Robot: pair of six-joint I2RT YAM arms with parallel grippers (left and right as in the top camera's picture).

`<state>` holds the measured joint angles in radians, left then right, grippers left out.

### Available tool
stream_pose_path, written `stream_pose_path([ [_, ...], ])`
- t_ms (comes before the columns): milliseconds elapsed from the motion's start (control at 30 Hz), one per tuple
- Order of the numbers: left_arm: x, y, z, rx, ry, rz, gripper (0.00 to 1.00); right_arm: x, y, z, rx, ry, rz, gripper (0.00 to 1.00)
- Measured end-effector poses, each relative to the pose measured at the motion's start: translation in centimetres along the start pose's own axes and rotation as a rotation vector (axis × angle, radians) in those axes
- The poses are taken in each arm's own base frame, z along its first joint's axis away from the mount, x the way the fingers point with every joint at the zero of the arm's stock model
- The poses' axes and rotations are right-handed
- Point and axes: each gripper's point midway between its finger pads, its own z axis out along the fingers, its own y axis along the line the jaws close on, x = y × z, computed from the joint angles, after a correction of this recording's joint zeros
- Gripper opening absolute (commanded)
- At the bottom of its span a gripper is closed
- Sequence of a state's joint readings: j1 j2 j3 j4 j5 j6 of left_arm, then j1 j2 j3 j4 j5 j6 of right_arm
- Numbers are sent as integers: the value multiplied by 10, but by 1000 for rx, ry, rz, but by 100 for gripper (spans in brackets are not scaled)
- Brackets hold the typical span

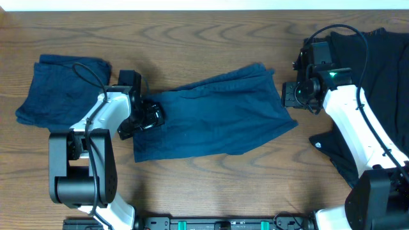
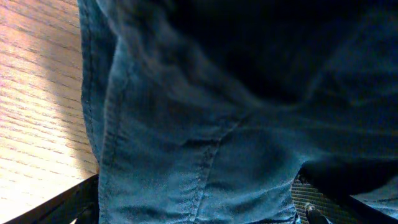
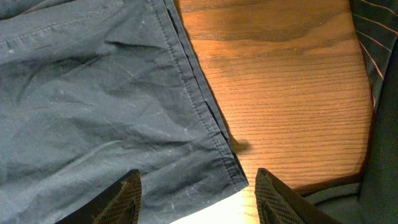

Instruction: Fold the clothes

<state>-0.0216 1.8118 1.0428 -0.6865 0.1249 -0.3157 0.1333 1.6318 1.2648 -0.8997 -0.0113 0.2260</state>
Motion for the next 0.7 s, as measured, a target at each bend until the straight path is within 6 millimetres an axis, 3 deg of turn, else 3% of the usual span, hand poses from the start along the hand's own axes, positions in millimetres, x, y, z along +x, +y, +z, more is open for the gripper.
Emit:
stream_pose_path([
  [233, 3, 5, -7, -4, 8, -4, 99, 0, 0, 0, 0, 0, 0, 57],
  [500, -2, 28, -6, 9, 2, -90, 99, 0, 0, 0, 0, 0, 0, 57],
  [700, -6, 22, -5, 71, -39, -94, 99, 0, 0, 0, 1, 1, 0, 56],
])
